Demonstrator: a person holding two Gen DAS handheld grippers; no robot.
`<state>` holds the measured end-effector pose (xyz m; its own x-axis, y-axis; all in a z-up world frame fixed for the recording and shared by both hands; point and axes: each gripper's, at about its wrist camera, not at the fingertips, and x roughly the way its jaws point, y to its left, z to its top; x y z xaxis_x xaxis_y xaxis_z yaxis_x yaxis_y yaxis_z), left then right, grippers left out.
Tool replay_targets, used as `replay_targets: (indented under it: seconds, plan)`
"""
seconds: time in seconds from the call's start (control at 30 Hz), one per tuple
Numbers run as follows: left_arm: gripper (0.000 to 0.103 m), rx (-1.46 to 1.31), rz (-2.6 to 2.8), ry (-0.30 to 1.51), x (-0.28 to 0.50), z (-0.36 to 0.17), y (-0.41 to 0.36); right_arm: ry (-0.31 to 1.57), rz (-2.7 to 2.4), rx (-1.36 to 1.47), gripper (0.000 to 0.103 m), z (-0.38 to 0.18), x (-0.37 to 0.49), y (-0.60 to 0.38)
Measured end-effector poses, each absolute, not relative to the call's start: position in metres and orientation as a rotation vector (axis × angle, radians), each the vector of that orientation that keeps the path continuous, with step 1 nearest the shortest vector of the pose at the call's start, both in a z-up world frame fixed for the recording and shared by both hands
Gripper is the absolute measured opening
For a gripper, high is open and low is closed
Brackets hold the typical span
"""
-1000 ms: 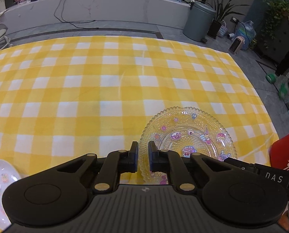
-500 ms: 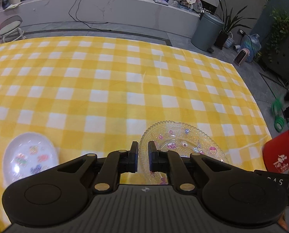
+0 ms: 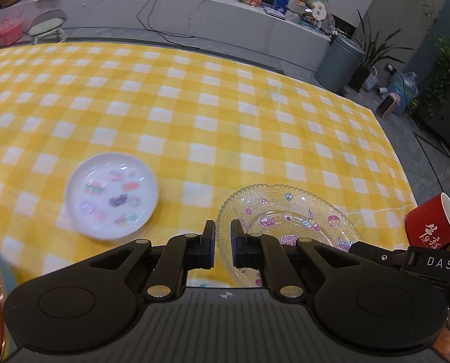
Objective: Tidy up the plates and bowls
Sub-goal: 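Carry the glass plate with both tools and lower it onto the 'Fruity' plate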
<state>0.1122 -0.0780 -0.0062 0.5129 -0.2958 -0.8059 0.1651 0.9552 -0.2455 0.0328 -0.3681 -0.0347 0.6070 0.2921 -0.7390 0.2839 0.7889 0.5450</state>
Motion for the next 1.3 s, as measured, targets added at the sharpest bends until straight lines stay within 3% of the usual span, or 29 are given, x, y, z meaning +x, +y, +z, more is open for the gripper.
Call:
replay_targets:
  seconds: [0.8, 1.3]
  plan:
    - [0.01, -0.228, -0.18, 1.009, 0.044, -0.015, -0.001, 1.022, 0.13, 0.665, 0.008, -0.05, -0.021, -0.304]
    - [0.01, -0.228, -0.167, 1.022, 0.036, -0.029, 0.007, 1.047, 0.131, 0.607, 0.008, -0.065, -0.028, -0.286]
